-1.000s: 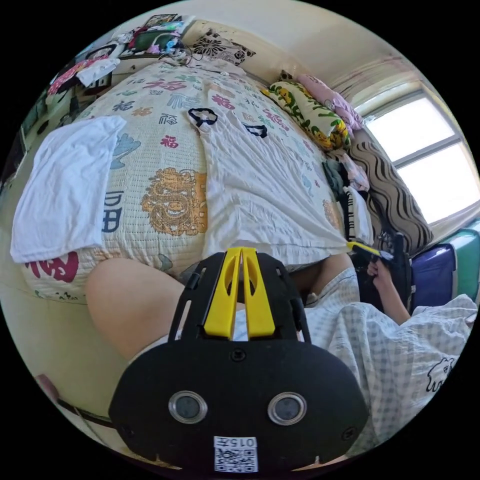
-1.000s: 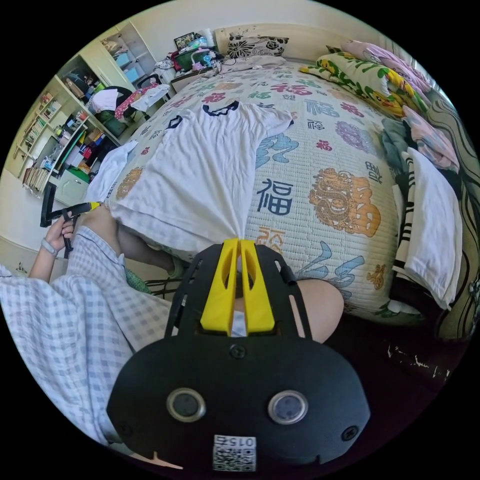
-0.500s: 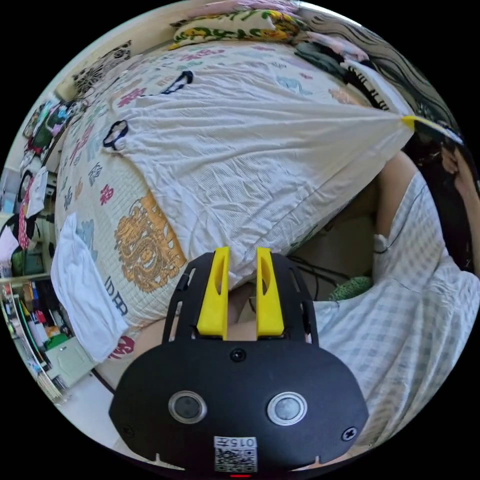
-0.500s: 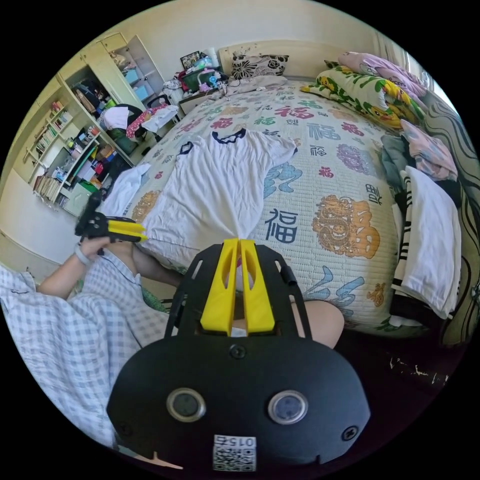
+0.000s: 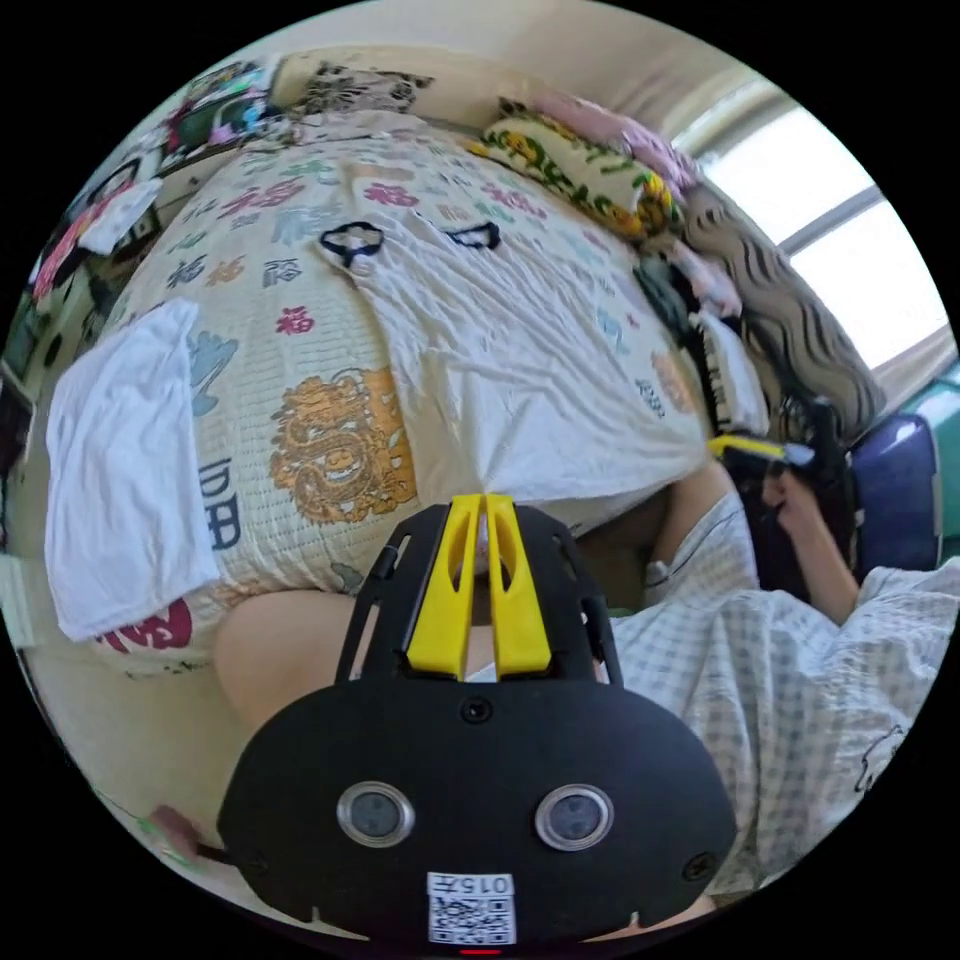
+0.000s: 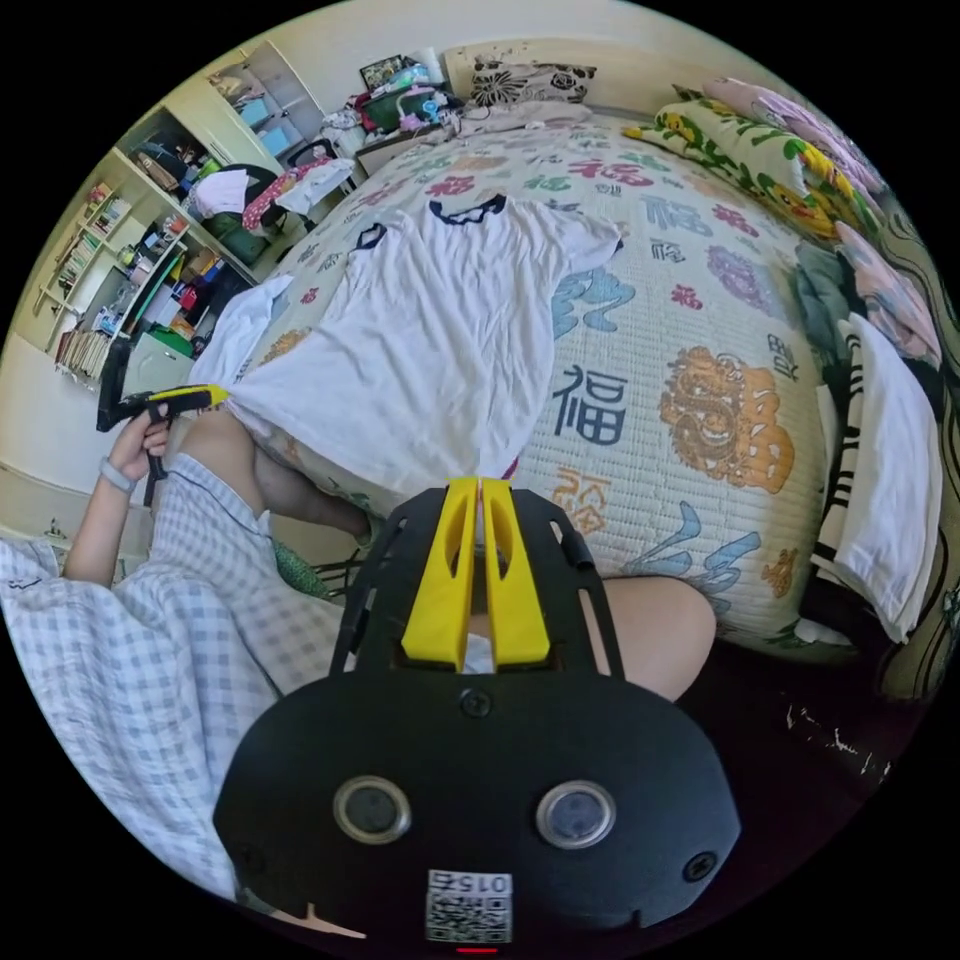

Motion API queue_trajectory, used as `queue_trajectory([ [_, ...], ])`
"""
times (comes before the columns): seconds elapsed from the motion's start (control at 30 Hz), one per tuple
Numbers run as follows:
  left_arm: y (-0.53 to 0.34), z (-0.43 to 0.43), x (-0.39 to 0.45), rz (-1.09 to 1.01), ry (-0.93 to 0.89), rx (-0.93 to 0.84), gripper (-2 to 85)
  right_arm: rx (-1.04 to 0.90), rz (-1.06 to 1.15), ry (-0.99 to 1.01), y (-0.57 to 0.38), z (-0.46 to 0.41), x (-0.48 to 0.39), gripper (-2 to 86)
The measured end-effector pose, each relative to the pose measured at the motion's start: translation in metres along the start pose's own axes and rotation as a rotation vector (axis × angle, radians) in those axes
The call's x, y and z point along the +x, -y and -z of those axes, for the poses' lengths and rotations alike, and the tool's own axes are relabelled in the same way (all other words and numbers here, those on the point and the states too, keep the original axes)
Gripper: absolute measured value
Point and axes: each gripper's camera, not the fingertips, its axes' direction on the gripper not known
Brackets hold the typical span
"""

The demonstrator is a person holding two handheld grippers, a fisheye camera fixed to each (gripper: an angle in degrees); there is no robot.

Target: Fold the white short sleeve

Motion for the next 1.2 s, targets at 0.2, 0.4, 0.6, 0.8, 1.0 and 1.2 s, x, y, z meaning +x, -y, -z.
queue_trajectory([
  [0.2,-0.002,0.024,-0.031,0.075,-0.014,-0.026,-0.8,-0.072,0.018,0.019,0.014,-0.022,-0.011,0.8],
  [0.4,0.006,0.040,-0.030,0.060,0.016,-0.027,-0.8,-0.295,0.065,-0.024,0.041,-0.070,-0.020,8.4],
  [0.6,0.005,0.084,-0.038,0.100,0.004,0.068,-0.8,-0.516,-0.005,0.052,0.076,-0.138,-0.024,13.0],
  [0.8,-0.013,0.153,-0.064,0.204,0.028,0.243,-0.8,-0.488,0.034,0.061,0.078,-0.131,-0.041,13.6],
  [1.0,-0.014,0.170,-0.080,0.238,0.033,0.243,-0.8,-0.374,0.115,-0.021,0.080,-0.118,-0.069,12.7],
  [1.2,-0.012,0.172,-0.081,0.253,-0.002,0.244,-0.8,-0.365,0.104,-0.092,0.095,-0.130,-0.087,6.9],
])
